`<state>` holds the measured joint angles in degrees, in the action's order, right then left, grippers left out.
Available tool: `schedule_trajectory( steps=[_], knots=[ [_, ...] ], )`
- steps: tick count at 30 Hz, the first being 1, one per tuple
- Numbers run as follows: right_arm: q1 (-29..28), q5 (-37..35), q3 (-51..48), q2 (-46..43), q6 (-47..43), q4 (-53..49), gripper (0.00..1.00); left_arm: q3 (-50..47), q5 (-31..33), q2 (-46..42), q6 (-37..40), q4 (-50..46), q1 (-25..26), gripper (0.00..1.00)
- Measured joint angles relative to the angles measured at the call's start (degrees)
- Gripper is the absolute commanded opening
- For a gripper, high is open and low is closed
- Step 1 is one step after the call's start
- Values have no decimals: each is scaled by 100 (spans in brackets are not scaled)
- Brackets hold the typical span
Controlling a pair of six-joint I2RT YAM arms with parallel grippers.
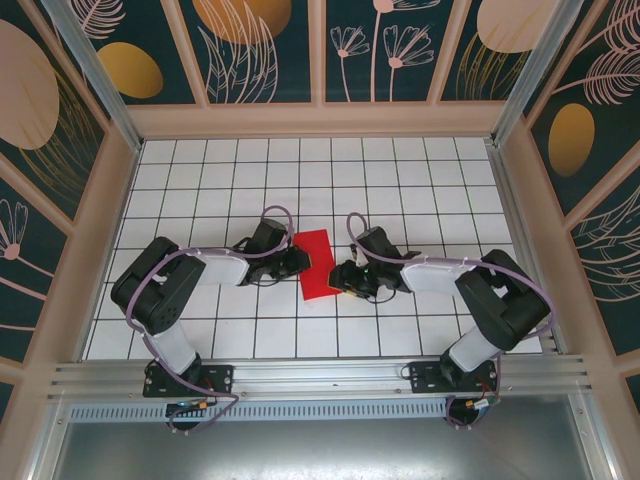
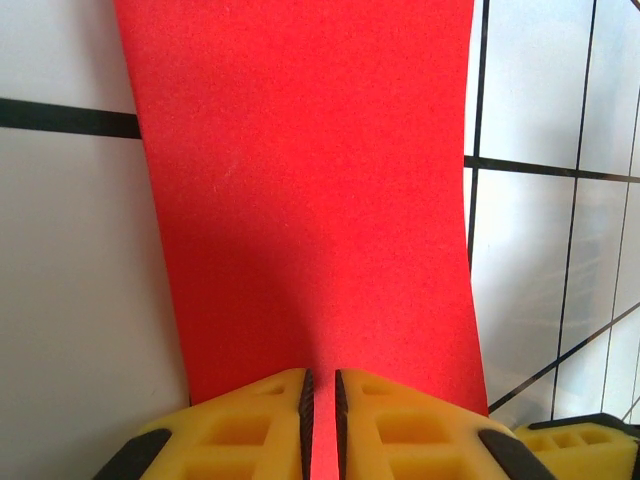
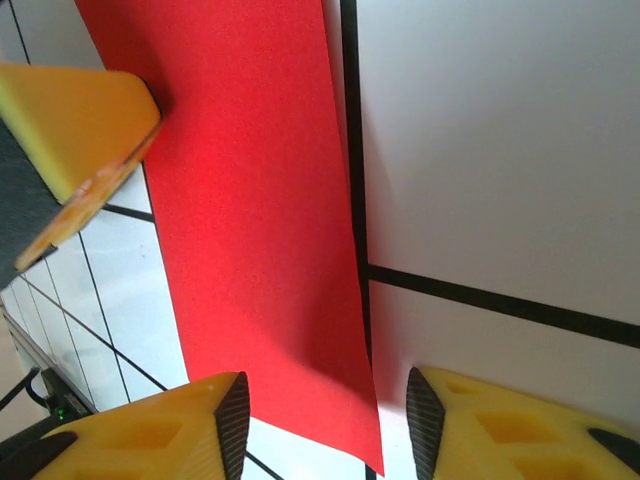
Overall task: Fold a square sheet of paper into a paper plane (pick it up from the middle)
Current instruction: Third fold the triangle at the center of the table.
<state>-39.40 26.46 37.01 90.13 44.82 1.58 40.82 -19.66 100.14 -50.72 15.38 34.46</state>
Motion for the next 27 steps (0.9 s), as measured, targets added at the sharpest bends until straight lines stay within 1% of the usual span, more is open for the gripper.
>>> schedule_trajectory(
  steps=[4,11,14,19,21,25,27],
  knots=[
    [-22,175,0,4,31,109,43,0,0,2,0,2,0,18],
    [11,256,-98,-74,234,382,34,0,0,2,2,2,0,18],
    [42,223,-109,-162,352,378,28,0,0,2,2,2,0,18],
    [107,122,-107,-227,564,271,9,0,2,0,2,2,0,17],
    [118,98,-109,-227,662,240,4,-4,7,-15,4,2,0,18],
    [122,57,-109,-227,793,164,0,-66,81,-221,66,4,0,24],
    [129,55,-107,-227,807,94,0,-50,114,-387,136,0,0,25]
  ],
)
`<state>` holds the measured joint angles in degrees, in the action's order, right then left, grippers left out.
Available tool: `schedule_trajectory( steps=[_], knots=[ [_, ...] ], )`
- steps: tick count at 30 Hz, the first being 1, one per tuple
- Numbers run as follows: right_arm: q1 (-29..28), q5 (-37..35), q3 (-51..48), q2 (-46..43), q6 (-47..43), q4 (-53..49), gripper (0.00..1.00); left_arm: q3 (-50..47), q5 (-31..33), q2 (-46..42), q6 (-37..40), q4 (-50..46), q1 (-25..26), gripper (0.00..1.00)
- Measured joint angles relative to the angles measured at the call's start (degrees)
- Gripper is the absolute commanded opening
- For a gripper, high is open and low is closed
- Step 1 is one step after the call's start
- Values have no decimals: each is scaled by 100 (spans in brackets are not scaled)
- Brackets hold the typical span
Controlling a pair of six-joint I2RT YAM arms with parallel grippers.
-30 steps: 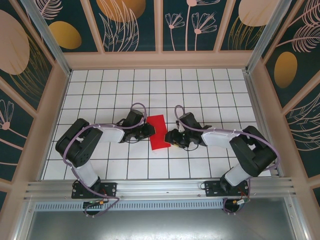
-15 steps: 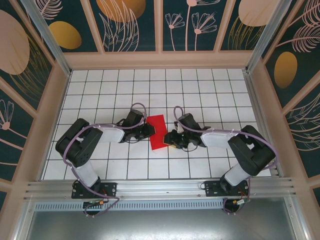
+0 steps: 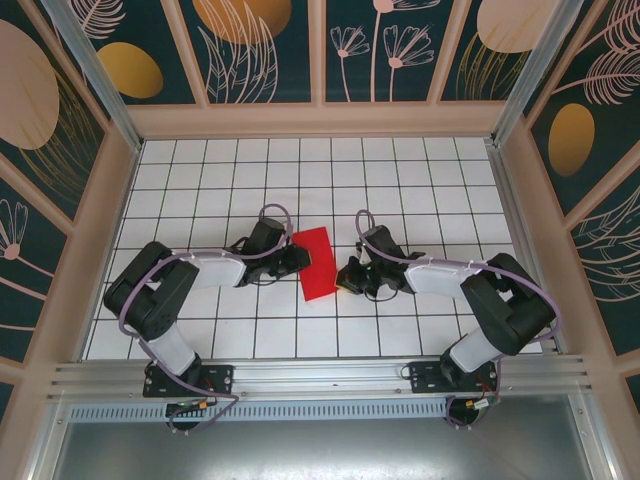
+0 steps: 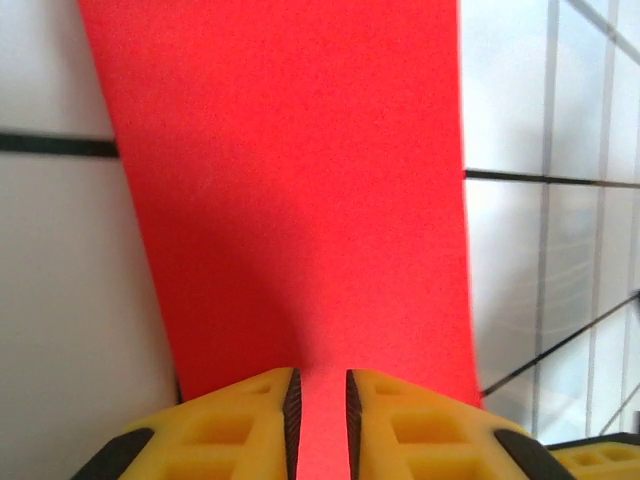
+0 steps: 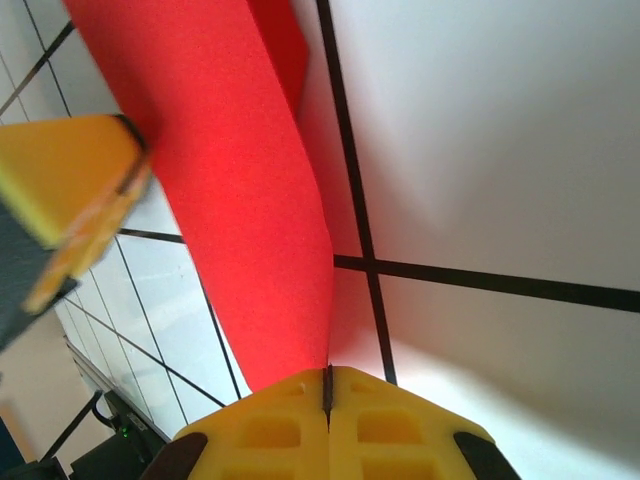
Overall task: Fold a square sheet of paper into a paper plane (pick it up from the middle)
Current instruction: Third fold the triangle at the center of the table.
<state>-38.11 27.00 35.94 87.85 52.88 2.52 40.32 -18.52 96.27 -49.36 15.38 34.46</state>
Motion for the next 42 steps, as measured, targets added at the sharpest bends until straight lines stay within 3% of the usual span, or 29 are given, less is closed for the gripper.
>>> schedule_trajectory(
  steps=[8,15,24,32,42],
  knots=[
    [4,-15,0,0,-136,-260,0,719,374,199,332,-282,0,19],
    [4,-9,122,61,-133,-238,0,750,590,713,409,-568,0,17],
    [-103,7,284,155,70,330,0,748,599,719,433,-544,-4,16],
    [-356,-17,839,898,199,859,0,756,557,713,498,-555,-4,19],
    [-444,-216,905,1241,326,1021,0,1169,800,404,734,-1141,-4,19]
  ],
)
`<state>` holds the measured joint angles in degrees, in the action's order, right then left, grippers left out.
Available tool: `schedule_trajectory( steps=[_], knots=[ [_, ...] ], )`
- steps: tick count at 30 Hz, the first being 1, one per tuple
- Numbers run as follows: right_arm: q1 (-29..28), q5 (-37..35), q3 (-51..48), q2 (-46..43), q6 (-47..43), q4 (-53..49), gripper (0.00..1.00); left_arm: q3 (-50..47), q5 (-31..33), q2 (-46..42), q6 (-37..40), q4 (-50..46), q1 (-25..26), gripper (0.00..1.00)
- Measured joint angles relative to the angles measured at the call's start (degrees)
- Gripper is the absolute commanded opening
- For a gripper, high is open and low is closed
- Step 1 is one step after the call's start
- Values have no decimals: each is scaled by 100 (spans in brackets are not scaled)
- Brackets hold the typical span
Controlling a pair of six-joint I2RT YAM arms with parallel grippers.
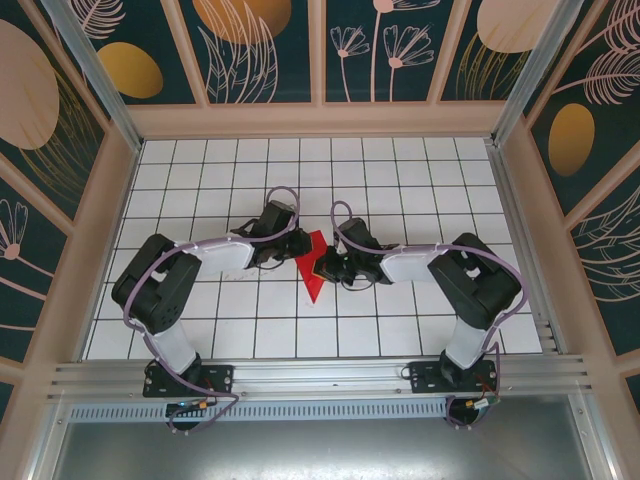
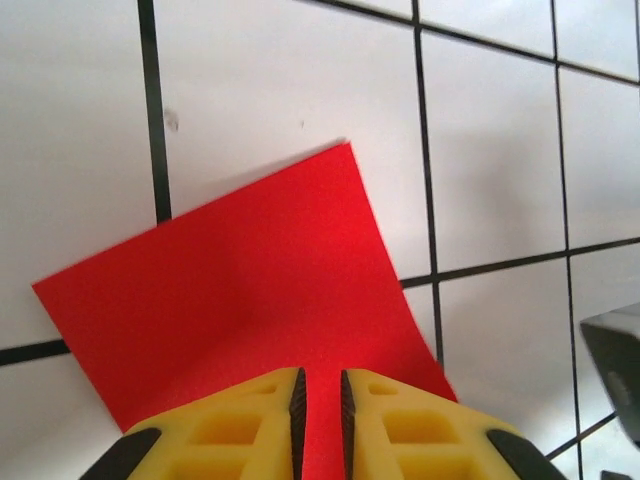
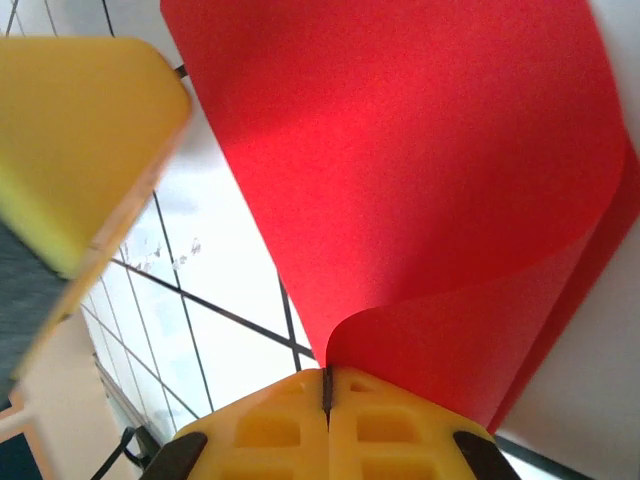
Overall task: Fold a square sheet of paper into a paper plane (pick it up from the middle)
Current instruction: Third fold the triangle at the center of the table.
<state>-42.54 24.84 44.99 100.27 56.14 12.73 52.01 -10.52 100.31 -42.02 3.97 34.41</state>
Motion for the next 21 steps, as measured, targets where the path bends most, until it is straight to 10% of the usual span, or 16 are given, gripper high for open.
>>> schedule_trajectory(
  steps=[21],
  knots=[
    [0,-249,0,179,275,216,0,-46,162,341,-22,-146,0,10]
  ],
)
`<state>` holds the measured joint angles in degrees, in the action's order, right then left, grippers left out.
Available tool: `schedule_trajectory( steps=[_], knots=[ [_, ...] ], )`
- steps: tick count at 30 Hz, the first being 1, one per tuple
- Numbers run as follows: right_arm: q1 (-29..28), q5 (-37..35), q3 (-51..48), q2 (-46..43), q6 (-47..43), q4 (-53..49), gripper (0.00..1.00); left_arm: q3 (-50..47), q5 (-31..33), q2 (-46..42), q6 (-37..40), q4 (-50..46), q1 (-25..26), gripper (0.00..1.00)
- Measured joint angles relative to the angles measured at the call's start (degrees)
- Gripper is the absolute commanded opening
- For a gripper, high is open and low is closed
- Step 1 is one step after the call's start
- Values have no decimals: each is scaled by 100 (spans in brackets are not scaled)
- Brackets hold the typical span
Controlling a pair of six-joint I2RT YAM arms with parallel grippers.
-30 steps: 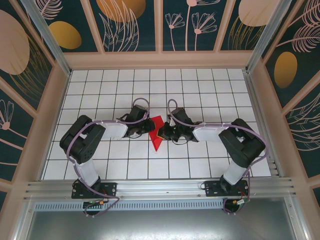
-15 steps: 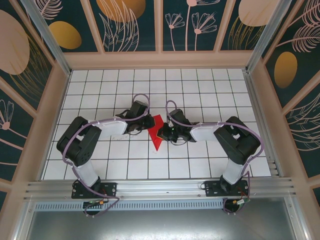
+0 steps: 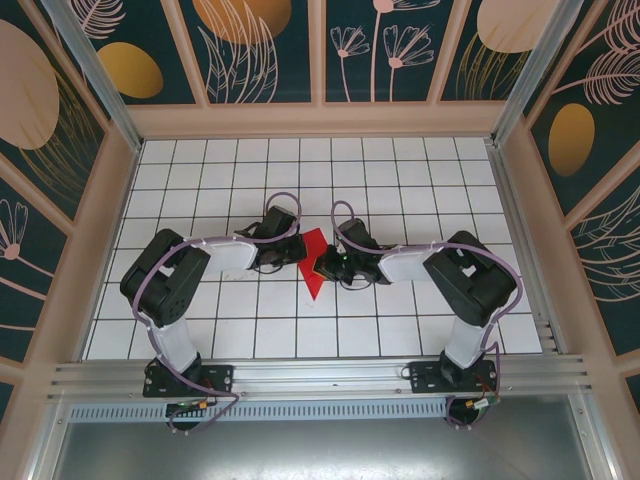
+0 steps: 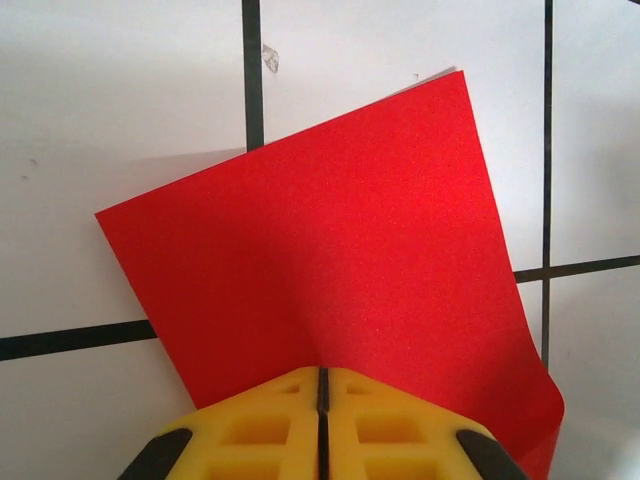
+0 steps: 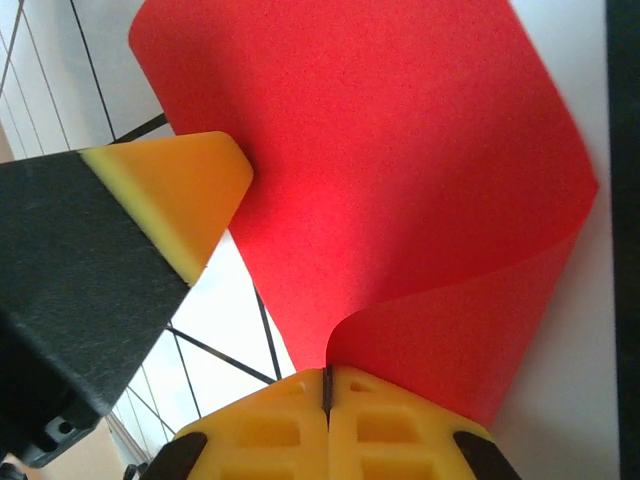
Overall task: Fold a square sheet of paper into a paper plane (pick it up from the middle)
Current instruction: Third fold the triangle at the center of the table.
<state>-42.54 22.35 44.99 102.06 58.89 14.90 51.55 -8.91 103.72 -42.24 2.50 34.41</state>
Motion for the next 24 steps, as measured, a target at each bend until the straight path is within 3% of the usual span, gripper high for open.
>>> schedule_trajectory(
  steps=[24],
  knots=[
    [0,42,74,192,-2,107,0,-22,-7,0,2,35,0,9]
  ],
)
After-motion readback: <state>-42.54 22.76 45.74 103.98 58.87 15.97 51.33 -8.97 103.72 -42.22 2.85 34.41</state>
